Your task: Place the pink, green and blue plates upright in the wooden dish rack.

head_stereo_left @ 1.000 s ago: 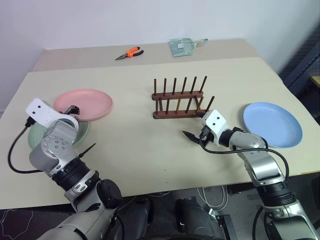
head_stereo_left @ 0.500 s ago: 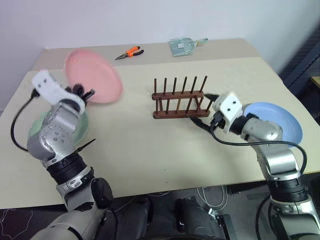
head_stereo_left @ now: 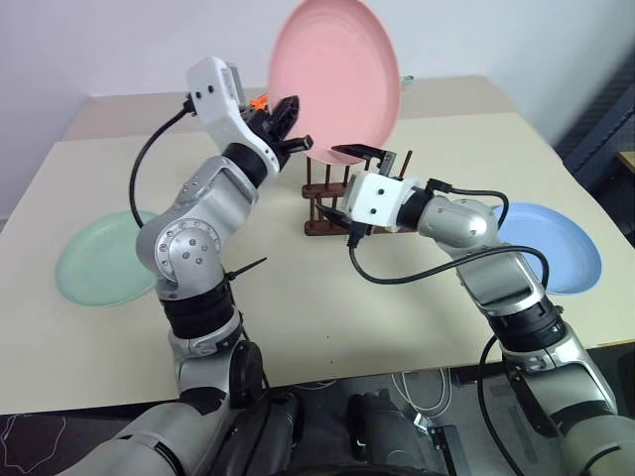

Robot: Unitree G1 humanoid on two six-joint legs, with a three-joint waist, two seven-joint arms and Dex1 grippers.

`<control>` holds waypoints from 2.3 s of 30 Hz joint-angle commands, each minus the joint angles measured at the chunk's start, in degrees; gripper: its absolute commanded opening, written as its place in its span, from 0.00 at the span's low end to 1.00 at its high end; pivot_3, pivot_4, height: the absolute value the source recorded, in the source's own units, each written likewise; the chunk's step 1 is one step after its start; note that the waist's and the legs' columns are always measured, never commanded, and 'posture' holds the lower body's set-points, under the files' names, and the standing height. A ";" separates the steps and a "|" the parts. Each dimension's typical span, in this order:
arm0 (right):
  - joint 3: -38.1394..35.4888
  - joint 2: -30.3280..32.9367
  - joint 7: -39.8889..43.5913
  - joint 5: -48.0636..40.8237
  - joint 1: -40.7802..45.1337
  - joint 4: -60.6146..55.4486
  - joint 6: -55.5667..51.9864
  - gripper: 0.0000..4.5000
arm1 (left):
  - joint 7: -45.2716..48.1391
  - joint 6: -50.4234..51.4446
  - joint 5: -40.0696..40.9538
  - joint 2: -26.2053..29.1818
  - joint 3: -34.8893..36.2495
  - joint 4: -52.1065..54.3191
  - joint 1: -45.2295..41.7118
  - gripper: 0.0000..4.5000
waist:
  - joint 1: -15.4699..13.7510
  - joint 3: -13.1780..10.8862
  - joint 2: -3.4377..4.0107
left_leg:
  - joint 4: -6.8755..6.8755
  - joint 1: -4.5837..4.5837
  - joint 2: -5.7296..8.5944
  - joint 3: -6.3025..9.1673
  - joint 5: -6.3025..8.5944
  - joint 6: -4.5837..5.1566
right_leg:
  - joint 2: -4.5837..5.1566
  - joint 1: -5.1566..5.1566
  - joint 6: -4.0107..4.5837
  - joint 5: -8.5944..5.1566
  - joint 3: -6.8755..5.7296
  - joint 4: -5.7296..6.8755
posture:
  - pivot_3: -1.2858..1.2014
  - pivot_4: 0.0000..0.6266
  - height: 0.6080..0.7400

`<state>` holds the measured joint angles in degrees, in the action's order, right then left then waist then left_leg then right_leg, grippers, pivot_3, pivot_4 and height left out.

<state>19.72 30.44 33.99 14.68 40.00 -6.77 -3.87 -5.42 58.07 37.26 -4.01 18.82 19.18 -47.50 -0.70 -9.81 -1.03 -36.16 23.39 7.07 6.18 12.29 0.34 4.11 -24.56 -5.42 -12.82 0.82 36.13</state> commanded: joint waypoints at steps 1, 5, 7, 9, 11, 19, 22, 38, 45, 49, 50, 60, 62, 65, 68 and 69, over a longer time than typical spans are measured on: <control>0.65 0.64 -5.97 8.47 2.67 3.77 5.31 1.00 | -1.91 0.91 3.40 -1.64 0.18 1.90 0.39 0.00 | 0.04 0.00 0.00 | 0.00 0.00 0.00 -0.01 -0.01 0.00 | 0.00 -0.01 0.00 0.00 0.01 0.01 | 0.52 0.24 0.91; -0.01 0.43 -9.62 13.36 2.82 6.15 6.87 0.81 | -2.99 1.96 5.12 -2.29 0.00 2.13 1.50 0.00 | -0.03 0.00 0.00 | 0.02 0.00 0.00 -0.01 -0.04 -0.02 | -0.02 -0.02 0.01 0.00 0.03 0.01 | 0.52 0.24 0.91; -0.26 0.43 -10.89 15.23 2.51 6.59 7.23 0.57 | -2.93 2.60 5.60 -1.89 -0.49 2.22 2.16 0.00 | -0.03 0.00 0.00 | 0.02 0.00 0.00 -0.01 -0.04 -0.02 | -0.02 -0.02 0.01 0.00 0.03 0.01 | 0.52 0.24 0.91; -0.34 0.44 -11.80 16.66 2.24 6.92 7.61 0.35 | -3.00 3.25 6.50 -1.76 -0.47 2.17 2.48 0.00 | 0.03 0.00 0.00 | 0.02 0.00 0.00 -0.01 -0.04 -0.02 | -0.03 -0.02 0.01 0.00 0.03 0.02 | 0.52 0.24 0.91; -0.45 0.34 -12.47 17.72 2.02 7.14 8.11 0.13 | -2.82 3.59 7.23 -1.62 -0.67 2.13 2.80 0.09 | 0.01 0.00 0.00 | 0.03 -0.01 0.00 -0.01 -0.05 -0.03 | -0.04 -0.03 0.01 0.00 0.05 0.02 | 0.52 0.24 0.91; -2.17 0.57 -14.57 19.88 0.68 7.37 8.77 0.00 | -4.28 -3.94 7.50 -1.83 2.35 0.95 1.47 0.96 | -0.08 -0.01 -0.01 | -0.01 0.00 0.02 -0.01 -0.05 -0.03 | -0.03 0.01 0.01 0.00 0.04 0.00 | 0.52 0.24 0.91; -8.75 0.48 -15.48 14.36 -1.42 6.64 6.67 0.00 | -0.79 -9.18 0.70 6.25 0.02 -0.02 2.52 0.96 | 0.11 -0.01 0.00 | 0.05 -0.01 0.00 -0.01 -0.08 -0.07 | -0.05 -0.02 0.02 -0.01 0.05 0.01 | 0.52 0.24 0.91; -39.21 -15.55 -15.95 -46.62 -9.00 -17.88 -36.96 0.00 | 37.02 -28.62 -11.66 33.12 -20.05 3.84 30.55 0.96 | 0.07 -0.09 0.29 | 0.22 -0.03 -0.08 -0.02 0.24 0.31 | -0.05 -0.11 0.33 -0.06 0.23 -0.01 | 0.52 0.24 0.91; -37.39 -16.10 -20.36 -48.46 -10.51 -18.48 -39.10 0.00 | 38.29 -28.76 -13.27 31.32 -23.59 5.27 33.39 0.96 | 0.04 -0.10 0.35 | 0.22 -0.02 -0.08 -0.04 0.20 0.39 | -0.02 -0.11 0.32 -0.06 0.19 -0.03 | 0.52 0.24 0.91; -36.58 -15.49 -21.63 -47.20 -10.85 -16.64 -38.20 0.00 | 38.77 -28.53 -12.94 30.82 -23.61 5.71 33.88 0.96 | 0.07 -0.11 0.37 | 0.22 -0.01 -0.08 -0.04 0.19 0.40 | -0.02 -0.12 0.31 -0.06 0.17 -0.03 | 0.52 0.24 0.91; -36.24 -15.13 -21.62 -46.80 -10.98 -15.92 -38.13 0.00 | 38.97 -28.54 -13.07 30.86 -23.89 5.85 34.03 0.96 | 0.09 -0.11 0.37 | 0.23 -0.01 -0.08 -0.04 0.19 0.40 | -0.02 -0.12 0.31 -0.06 0.17 -0.03 | 0.52 0.24 0.91; -32.03 -11.04 -20.84 -39.83 -9.63 -10.20 -33.08 0.83 | 40.06 -27.87 -12.83 30.91 -24.47 6.44 35.23 1.00 | 0.08 -0.13 0.39 | 0.22 -0.01 -0.08 -0.04 0.19 0.41 | -0.01 -0.12 0.31 -0.06 0.15 -0.03 | 0.52 0.24 0.91; -31.07 -9.84 -20.63 -37.49 -9.36 -9.56 -30.70 0.83 | 40.17 -27.29 -12.19 30.81 -24.08 6.51 35.38 1.00 | 0.08 -0.13 0.40 | 0.21 0.00 -0.08 -0.05 0.19 0.41 | -0.01 -0.12 0.30 -0.06 0.15 -0.04 | 0.52 0.24 0.91; -30.87 -8.29 -19.98 -35.15 -8.54 -9.01 -27.04 0.83 | 40.34 -27.12 -12.01 30.98 -23.59 6.71 35.66 1.00 | 0.08 -0.13 0.40 | 0.22 0.00 -0.08 -0.04 0.19 0.41 | -0.01 -0.12 0.30 -0.06 0.13 -0.04 | 0.52 0.24 0.91; -33.30 -4.33 -18.86 -32.99 -4.41 -8.93 -20.96 0.83 | 36.56 -28.25 -13.42 30.00 -20.09 5.02 35.76 1.00 | 0.06 -0.24 0.54 | 0.20 0.00 -0.08 -0.04 0.19 0.41 | -0.01 -0.11 0.30 -0.06 0.13 -0.05 | 0.52 0.24 0.91; -33.43 -3.01 -18.23 -32.24 -3.32 -8.84 -19.08 0.83 | 34.94 -28.28 -12.93 29.23 -18.10 4.36 35.66 1.00 | 0.05 -0.27 0.59 | 0.18 0.02 -0.08 -0.05 0.19 0.41 | -0.01 -0.12 0.30 -0.06 0.13 -0.06 | 0.52 0.24 0.91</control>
<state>-11.26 25.33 14.85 -18.89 33.58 -13.59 -27.72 32.15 30.95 24.25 25.87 -3.64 23.23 -11.60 -0.65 -10.07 -0.45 -35.98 23.42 6.99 6.13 12.48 0.76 4.10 -24.68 -5.13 -12.88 0.94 36.07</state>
